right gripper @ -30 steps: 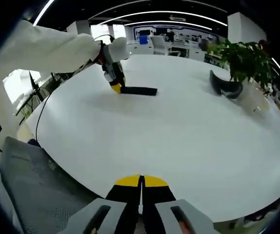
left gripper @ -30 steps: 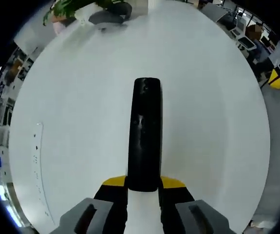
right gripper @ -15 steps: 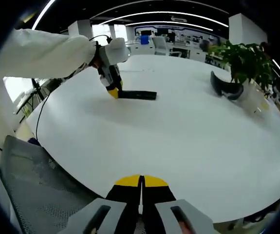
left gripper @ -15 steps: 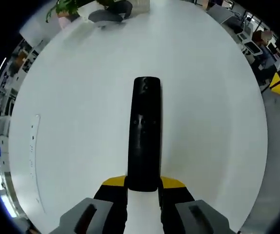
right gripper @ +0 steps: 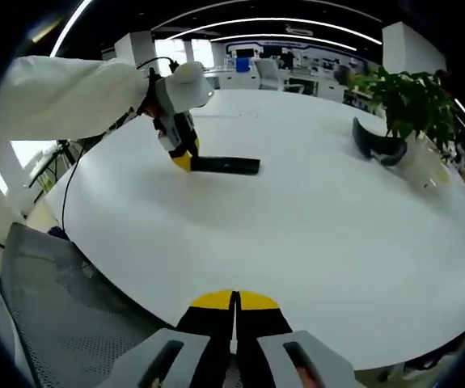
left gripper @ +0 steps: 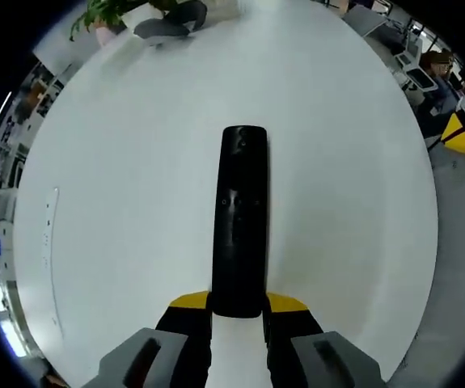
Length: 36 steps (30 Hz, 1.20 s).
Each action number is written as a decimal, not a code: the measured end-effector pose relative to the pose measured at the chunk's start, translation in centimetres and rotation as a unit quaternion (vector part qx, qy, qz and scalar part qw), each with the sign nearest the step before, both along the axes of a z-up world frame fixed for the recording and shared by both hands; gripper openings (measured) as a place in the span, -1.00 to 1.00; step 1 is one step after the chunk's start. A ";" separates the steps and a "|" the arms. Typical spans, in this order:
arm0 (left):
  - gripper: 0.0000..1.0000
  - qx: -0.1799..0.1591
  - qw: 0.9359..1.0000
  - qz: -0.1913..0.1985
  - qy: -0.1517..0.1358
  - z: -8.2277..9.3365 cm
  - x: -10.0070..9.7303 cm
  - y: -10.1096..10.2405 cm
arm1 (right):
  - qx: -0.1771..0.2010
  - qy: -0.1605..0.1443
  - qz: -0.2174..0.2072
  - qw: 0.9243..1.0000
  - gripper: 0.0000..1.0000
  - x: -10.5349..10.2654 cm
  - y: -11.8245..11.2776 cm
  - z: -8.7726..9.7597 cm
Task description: Press the specified remote control buttons in sequence, fully releasing each button before pressing the next.
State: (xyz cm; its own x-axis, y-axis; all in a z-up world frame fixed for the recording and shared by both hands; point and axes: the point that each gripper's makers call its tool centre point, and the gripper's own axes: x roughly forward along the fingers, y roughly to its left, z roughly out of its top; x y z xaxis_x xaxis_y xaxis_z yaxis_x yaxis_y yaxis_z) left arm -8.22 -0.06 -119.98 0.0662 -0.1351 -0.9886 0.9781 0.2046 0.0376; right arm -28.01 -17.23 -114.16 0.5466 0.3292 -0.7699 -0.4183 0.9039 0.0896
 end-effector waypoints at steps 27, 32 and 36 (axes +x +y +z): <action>-0.54 -0.009 1.000 0.015 -0.004 0.0 -5.2 -0.4 | -0.006 0.012 0.009 1.000 -1.00 -0.3 0.3 -0.4; -0.54 -0.016 1.000 0.016 -0.005 0.0 -6.5 -0.6 | -0.005 0.011 0.009 1.000 -1.00 -0.3 0.4 -0.4; -0.54 -0.025 0.999 0.022 -0.006 0.1 -7.3 -0.7 | -0.003 0.011 0.010 1.000 -1.00 -0.3 0.4 -0.3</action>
State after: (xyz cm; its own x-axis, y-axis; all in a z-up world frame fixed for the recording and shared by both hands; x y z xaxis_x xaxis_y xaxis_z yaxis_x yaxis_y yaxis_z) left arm -15.52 -0.81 -119.91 0.0855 -0.1808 -0.9798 0.9678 0.2488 0.0385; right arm -28.28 -16.82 -114.44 0.5232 0.3352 -0.7836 -0.4349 0.8957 0.0927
